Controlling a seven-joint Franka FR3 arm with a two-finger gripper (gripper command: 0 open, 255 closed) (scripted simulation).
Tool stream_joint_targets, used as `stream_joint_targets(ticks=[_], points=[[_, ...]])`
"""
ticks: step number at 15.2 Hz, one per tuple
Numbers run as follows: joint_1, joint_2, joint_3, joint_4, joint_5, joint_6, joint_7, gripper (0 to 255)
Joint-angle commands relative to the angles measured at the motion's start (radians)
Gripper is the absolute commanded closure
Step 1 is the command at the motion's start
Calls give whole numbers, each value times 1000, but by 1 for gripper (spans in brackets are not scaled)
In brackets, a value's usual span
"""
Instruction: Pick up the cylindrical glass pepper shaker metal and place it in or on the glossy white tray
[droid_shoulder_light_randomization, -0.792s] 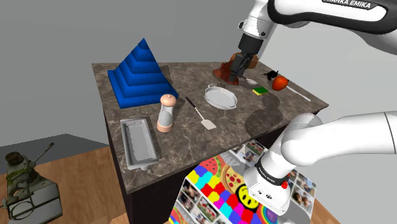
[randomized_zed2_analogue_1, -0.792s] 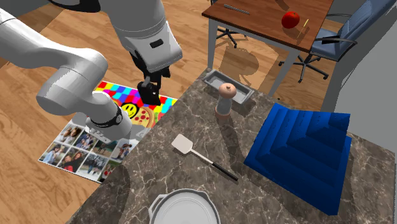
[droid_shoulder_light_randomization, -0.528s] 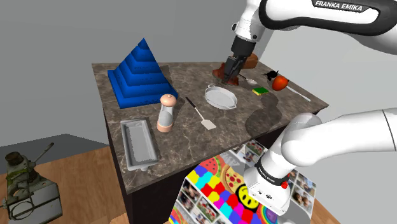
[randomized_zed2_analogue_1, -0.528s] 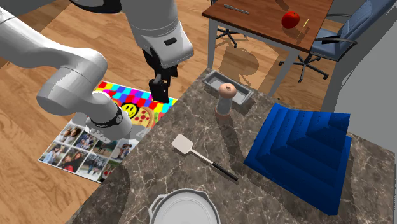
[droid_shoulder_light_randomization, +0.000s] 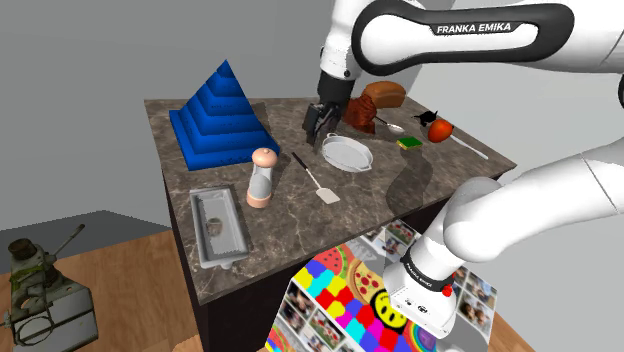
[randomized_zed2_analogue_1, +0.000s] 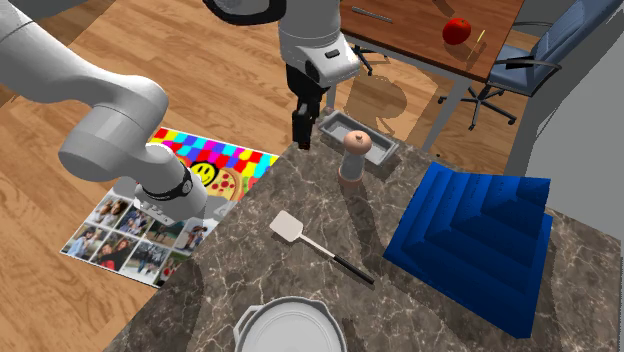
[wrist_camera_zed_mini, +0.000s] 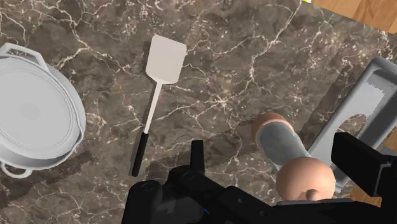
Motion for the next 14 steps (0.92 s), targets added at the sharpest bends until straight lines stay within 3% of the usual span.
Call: stream_joint_targets(ticks=[1, 9, 14], points=[[2, 69, 48, 30, -18, 43, 61, 0], [-3, 378, 207, 201, -188, 146, 331, 0], [-5, 400, 204, 168, -203, 199, 342, 0]])
